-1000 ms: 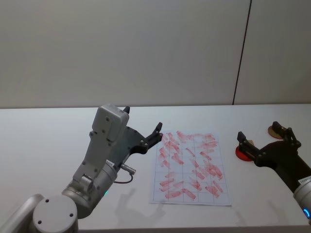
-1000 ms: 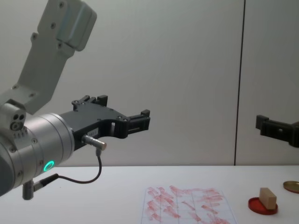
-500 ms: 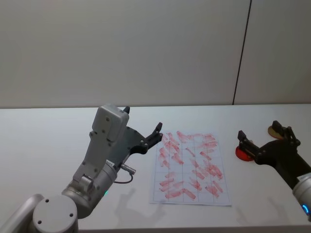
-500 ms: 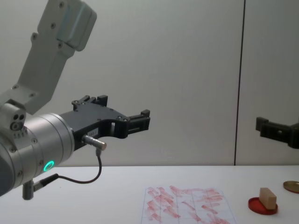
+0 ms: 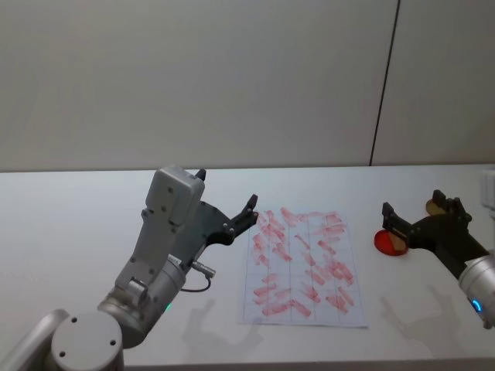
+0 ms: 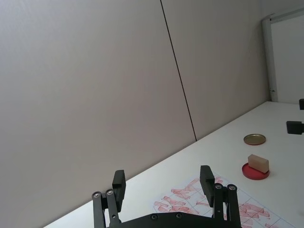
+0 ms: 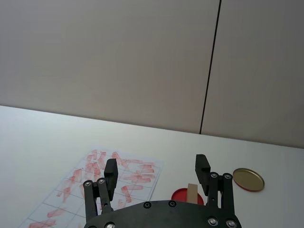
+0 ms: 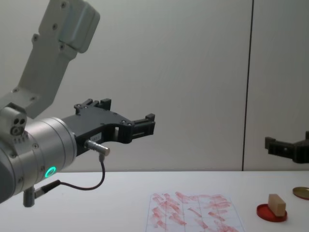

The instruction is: Use the one hand to pick up the stamp and affix it onto the A4 paper.

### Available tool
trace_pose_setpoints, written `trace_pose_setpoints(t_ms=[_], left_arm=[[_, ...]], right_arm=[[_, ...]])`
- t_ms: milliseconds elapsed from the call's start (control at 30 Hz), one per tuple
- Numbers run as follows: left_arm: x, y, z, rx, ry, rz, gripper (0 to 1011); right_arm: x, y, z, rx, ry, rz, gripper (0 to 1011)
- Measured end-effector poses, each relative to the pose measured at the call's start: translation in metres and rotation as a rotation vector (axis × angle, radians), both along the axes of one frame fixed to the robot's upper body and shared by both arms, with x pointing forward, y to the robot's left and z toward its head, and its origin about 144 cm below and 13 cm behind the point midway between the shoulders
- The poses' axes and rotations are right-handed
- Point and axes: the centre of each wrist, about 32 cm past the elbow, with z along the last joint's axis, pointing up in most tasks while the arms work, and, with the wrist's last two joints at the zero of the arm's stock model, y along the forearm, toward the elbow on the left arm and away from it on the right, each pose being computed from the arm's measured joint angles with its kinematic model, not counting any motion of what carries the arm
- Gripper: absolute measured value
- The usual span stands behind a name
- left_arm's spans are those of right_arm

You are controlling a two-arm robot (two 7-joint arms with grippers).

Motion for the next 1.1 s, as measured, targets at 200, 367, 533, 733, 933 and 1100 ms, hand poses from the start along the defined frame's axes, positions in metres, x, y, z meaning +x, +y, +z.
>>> trace_pose_setpoints(t_ms=[200, 367, 533, 733, 933, 1100], left_arm=[[0.0, 0.0, 0.0, 0.0, 0.0, 0.0, 993], [0.0, 0.0, 0.0, 0.0, 0.0, 0.0, 993], [0.0, 0.0, 0.0, 0.0, 0.0, 0.0, 993], [0.0, 0.0, 0.0, 0.0, 0.0, 0.0, 993], [0.0, 0.0, 0.0, 0.0, 0.0, 0.0, 993], [0.0, 0.0, 0.0, 0.0, 0.0, 0.0, 993]], right_arm=[[0.023, -0.006, -0.006, 0.0, 0.047, -0.024, 1003], [0.039, -0.01, -0.011, 0.003, 0.088, -0.045, 1003], [0.057, -0.012, -0.016, 0.01, 0.137, -0.069, 1003], [0.077, -0.012, -0.021, 0.019, 0.196, -0.093, 1003], [0.094, -0.007, -0.025, 0.023, 0.245, -0.113, 1003], [0.108, -0.002, -0.029, 0.026, 0.288, -0.13, 1003]])
